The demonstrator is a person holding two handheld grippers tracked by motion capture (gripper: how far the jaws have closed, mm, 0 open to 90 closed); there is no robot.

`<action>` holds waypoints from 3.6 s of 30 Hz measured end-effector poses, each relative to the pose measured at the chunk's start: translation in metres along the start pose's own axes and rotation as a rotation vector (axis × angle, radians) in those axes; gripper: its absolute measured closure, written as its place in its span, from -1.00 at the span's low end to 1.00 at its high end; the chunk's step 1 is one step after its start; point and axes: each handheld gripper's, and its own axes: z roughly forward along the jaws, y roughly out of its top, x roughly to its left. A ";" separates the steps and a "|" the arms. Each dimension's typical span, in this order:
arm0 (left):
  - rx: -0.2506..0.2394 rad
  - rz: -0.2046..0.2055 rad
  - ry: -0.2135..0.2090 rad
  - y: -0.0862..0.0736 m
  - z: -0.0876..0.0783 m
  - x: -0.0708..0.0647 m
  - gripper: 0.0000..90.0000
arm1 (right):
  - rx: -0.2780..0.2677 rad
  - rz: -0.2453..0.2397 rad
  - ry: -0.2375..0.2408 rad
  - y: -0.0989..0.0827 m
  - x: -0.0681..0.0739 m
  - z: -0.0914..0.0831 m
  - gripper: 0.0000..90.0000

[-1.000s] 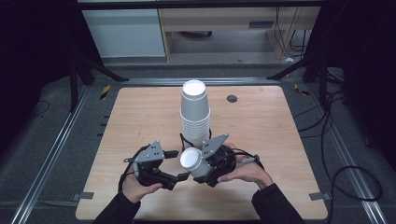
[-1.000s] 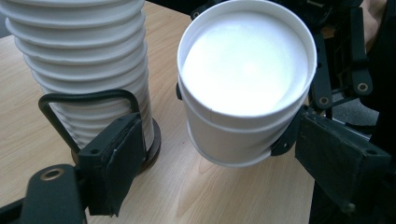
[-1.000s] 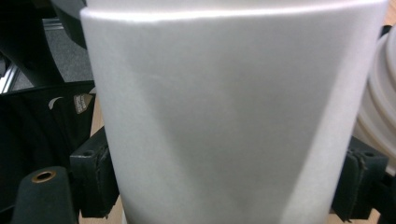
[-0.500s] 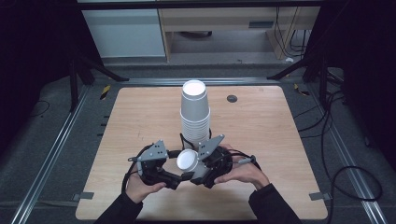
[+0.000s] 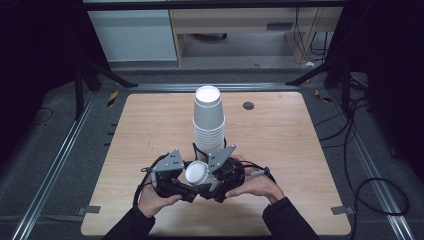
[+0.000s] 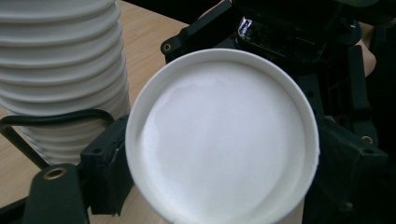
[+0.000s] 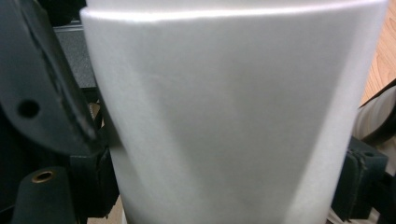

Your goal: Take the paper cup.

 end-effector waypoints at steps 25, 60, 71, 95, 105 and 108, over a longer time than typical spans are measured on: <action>-0.005 -0.031 -0.009 0.000 -0.001 0.002 -0.52 | -0.003 0.023 0.019 0.001 -0.001 0.002 -0.69; -0.079 -0.050 0.035 0.000 -0.023 0.022 -0.52 | -0.103 0.120 -0.094 -0.011 -0.007 -0.054 -0.91; -0.113 -0.025 0.002 0.010 -0.024 0.022 -0.52 | -0.150 0.170 -0.118 -0.029 -0.003 -0.066 -0.91; -0.161 0.001 -0.074 0.024 -0.013 0.017 -0.52 | -0.231 0.230 -0.084 -0.031 -0.007 -0.055 -0.93; -0.161 0.014 -0.107 0.026 -0.010 0.012 -0.52 | -0.228 0.220 -0.016 -0.028 -0.008 -0.044 -0.94; -0.165 0.025 -0.110 0.026 -0.010 0.008 -0.52 | -0.231 0.212 0.001 -0.027 -0.007 -0.041 -0.95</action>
